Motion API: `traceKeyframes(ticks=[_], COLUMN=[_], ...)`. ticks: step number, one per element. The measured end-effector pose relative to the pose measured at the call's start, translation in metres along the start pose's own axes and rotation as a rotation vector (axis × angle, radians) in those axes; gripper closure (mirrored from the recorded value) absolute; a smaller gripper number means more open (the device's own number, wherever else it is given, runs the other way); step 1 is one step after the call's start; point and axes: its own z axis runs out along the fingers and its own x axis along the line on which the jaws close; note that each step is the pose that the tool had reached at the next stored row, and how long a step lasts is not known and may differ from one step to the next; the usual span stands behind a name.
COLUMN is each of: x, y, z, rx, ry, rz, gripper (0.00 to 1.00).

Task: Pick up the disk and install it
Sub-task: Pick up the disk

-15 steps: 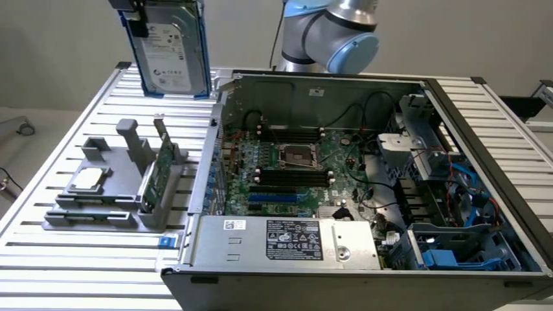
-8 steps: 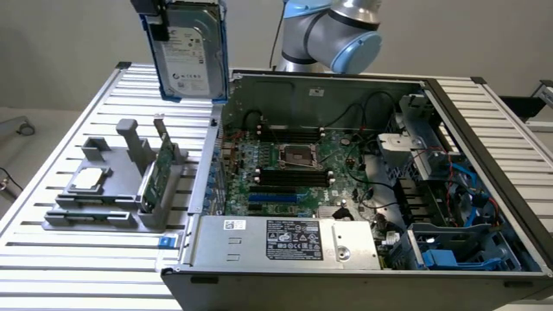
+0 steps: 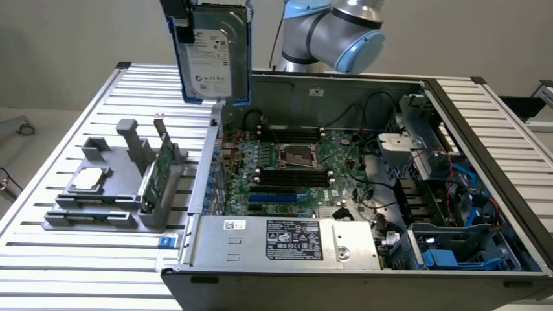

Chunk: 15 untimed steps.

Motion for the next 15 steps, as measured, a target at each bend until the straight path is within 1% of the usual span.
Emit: traceKeyframes(ticks=[10, 15], x=[0.007, 0.013], y=[-0.0452, -0.068], z=[-0.0007, -0.0007], rx=[0.0, -0.0002], ry=[-0.0083, -0.0087], rz=[0.0, 0.0], gripper=[0.68, 0.68])
